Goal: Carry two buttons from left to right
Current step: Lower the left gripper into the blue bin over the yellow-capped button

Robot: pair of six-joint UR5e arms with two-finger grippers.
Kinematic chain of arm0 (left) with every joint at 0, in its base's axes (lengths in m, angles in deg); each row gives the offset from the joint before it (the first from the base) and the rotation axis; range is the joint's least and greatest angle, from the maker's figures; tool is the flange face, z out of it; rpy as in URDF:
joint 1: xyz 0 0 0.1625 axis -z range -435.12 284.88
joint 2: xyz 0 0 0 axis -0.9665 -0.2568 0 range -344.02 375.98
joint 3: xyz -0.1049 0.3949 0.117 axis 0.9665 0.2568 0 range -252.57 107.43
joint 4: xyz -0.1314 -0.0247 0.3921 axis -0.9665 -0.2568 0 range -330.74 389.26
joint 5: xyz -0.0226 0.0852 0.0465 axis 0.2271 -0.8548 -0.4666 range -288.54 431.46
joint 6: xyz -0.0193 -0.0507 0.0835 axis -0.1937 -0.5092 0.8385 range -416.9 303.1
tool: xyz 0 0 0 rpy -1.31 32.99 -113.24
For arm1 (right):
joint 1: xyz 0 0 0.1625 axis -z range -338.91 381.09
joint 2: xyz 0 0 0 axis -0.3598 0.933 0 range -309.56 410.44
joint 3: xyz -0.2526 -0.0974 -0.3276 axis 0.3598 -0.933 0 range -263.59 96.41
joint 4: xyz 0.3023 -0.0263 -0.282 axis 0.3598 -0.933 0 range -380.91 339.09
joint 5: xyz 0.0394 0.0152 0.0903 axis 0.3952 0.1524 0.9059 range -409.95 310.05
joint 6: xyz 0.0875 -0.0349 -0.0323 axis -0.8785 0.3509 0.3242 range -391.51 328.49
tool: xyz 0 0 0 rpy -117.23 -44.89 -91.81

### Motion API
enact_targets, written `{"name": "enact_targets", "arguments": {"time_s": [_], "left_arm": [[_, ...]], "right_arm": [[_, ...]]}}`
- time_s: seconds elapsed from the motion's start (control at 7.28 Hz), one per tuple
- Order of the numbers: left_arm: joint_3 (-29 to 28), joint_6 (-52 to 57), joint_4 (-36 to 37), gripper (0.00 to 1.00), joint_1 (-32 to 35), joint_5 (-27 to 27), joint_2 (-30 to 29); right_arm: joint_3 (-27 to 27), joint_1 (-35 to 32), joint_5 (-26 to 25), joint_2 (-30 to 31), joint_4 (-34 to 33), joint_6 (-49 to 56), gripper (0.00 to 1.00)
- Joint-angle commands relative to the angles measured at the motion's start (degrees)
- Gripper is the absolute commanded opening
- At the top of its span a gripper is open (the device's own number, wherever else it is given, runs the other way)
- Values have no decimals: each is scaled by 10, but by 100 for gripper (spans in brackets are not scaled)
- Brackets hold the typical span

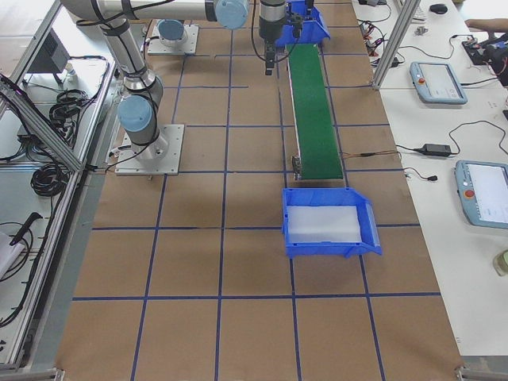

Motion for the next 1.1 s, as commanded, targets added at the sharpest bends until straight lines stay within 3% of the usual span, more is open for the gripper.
{"name": "enact_targets", "arguments": {"time_s": [0.0, 0.14, 0.96], "left_arm": [[1, -1, 0, 92, 3, 0, -16], [3, -2, 4, 87, 5, 0, -16], [6, 0, 41, 87, 6, 0, -49]], "right_arm": [[0, 0, 0, 0, 0, 0, 100], [0, 0, 0, 0, 0, 2, 100], [0, 0, 0, -1, 0, 3, 100]]}}
